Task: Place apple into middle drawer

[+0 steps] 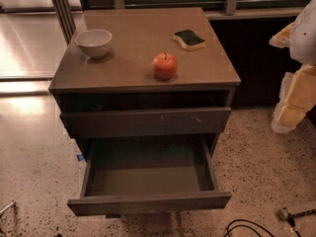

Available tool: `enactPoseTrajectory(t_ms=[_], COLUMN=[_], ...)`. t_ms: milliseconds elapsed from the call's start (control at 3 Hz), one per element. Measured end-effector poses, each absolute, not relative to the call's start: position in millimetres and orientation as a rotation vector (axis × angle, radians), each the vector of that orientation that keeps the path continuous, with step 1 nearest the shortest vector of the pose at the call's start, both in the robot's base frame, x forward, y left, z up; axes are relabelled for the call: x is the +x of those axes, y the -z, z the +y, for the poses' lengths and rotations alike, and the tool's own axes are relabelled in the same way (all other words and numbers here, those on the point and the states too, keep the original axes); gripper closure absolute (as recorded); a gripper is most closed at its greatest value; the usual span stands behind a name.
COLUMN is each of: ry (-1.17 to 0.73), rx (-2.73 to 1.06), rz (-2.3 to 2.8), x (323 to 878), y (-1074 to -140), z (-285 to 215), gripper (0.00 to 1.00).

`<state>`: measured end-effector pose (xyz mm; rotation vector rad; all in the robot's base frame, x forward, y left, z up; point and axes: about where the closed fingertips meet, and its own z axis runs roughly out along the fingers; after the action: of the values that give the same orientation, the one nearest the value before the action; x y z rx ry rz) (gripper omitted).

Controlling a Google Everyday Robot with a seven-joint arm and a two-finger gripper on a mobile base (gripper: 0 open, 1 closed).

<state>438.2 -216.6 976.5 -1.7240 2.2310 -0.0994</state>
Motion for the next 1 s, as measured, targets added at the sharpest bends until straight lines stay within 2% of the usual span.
enactPoseTrajectory(t_ms=[333,1000], ry=[0.103,0.055], rx=[-1.723,-1.613], rz=[2.227,2.015], x=[439,521], y=[-977,-996], z=[-216,-192], gripper=[0.00,0.50])
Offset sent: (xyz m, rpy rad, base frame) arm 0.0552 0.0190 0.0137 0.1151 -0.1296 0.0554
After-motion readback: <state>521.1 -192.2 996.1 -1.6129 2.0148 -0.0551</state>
